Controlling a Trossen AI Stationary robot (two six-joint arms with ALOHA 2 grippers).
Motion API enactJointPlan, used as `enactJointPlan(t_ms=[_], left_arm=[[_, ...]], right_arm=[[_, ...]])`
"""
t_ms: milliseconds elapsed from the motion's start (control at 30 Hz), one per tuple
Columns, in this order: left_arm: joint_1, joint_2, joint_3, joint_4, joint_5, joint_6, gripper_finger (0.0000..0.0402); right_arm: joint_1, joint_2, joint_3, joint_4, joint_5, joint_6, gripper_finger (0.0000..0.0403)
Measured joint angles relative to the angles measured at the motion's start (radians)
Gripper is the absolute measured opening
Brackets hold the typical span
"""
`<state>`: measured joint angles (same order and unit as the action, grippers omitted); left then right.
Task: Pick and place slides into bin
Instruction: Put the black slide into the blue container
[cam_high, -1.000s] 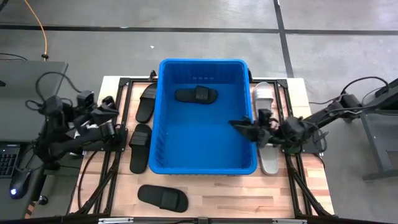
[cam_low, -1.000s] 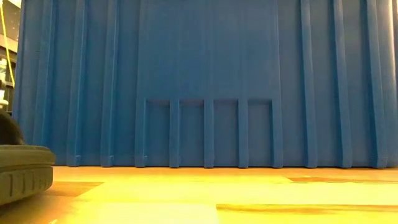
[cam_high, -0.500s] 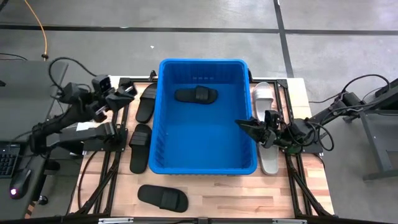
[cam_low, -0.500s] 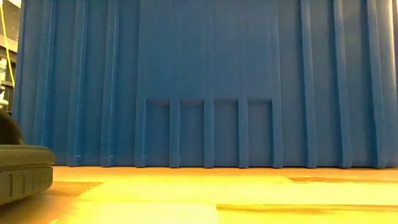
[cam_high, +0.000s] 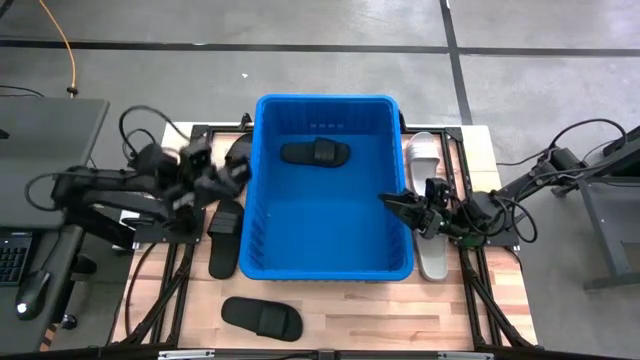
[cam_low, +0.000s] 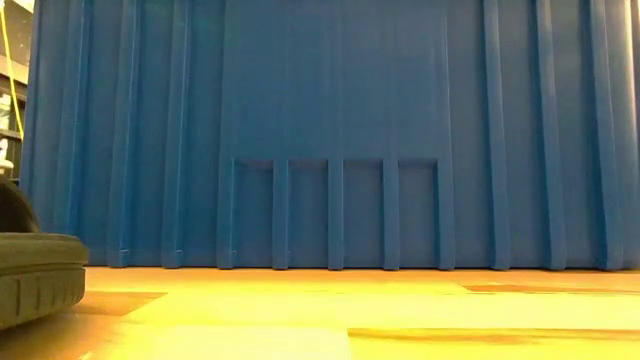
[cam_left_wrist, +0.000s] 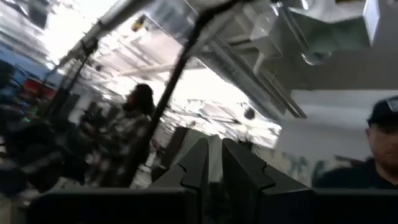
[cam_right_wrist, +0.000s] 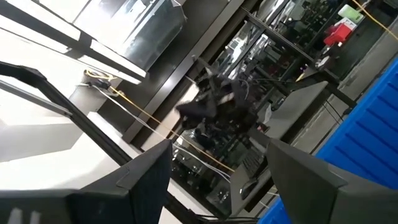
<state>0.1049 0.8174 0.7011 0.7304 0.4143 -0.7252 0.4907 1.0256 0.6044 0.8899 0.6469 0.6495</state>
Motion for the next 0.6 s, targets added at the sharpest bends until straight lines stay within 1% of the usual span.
enactJointPlan(t_ms=[100,167,267,367,500,600], left_arm=[[-0.159,-0.016,0.000,-0.049,-0.113,0.068,0.0037],[-0.278,-0.027,0.000,-0.116,-0.188,0.095,0.0037],[-0.450,-0.031,-0.001,-0.233,-0.346,0.122,0.0037],[-0.618,-0.036,0.000,-0.311,-0.518,0.150,0.0037],[-0.816,-0.010,-0.001,-0.423,-0.751,0.138,0.0037],[-0.935,0.026,0.000,-0.433,-0.908,0.076,0.0037]], right_arm=[[0.017,0.000,0.000,-0.016,0.022,0.000,0.0252],[0.028,0.000,0.000,-0.018,0.040,-0.002,0.0252],[0.039,0.000,0.000,-0.037,0.068,0.003,0.0252],[0.049,0.000,0.000,-0.037,0.077,0.005,0.0252],[0.063,0.000,0.000,-0.040,0.078,0.006,0.0252],[0.072,0.000,0.000,-0.040,0.075,0.004,0.0252]])
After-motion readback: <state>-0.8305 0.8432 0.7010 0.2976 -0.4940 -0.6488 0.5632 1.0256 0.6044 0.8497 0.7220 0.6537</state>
